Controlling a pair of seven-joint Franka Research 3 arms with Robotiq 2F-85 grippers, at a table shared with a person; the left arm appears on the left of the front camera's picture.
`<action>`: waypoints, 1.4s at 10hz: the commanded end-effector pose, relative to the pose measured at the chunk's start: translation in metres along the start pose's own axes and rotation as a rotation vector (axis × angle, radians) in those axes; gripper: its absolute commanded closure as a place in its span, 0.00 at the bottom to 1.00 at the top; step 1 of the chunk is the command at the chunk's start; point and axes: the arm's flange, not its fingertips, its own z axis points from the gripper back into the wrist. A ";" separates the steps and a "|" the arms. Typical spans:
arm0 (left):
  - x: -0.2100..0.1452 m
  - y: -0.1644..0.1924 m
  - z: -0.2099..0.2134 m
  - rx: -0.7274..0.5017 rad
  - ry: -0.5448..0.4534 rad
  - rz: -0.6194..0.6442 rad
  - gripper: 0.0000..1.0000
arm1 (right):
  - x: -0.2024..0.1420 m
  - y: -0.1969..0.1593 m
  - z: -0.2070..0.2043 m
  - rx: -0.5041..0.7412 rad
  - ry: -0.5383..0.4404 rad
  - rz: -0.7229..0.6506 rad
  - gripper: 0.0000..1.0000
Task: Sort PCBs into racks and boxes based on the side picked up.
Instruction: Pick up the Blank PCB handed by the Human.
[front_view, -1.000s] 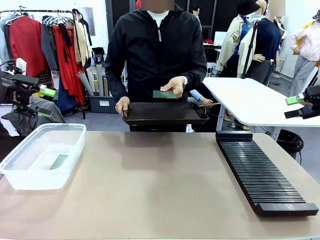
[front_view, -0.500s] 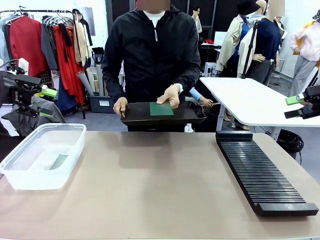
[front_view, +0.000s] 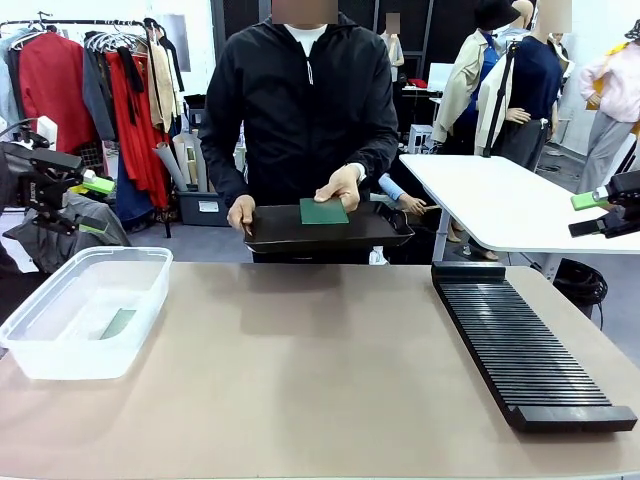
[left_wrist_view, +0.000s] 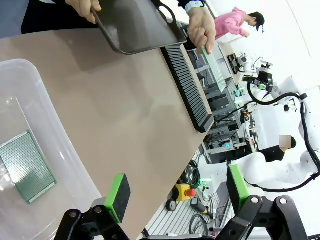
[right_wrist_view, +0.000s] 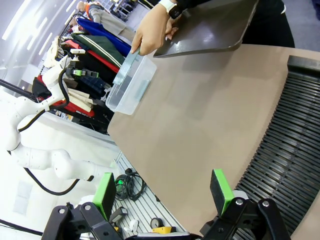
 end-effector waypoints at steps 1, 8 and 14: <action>0.003 -0.002 0.002 0.010 0.007 0.007 0.00 | 0.000 0.002 0.000 -0.001 0.001 -0.002 0.00; 0.000 0.001 -0.003 -0.035 -0.031 0.008 0.00 | 0.000 0.002 0.000 -0.001 0.001 -0.002 0.00; -0.008 0.009 -0.023 -0.093 -0.063 0.061 0.00 | 0.000 0.002 0.000 -0.001 0.001 -0.002 0.00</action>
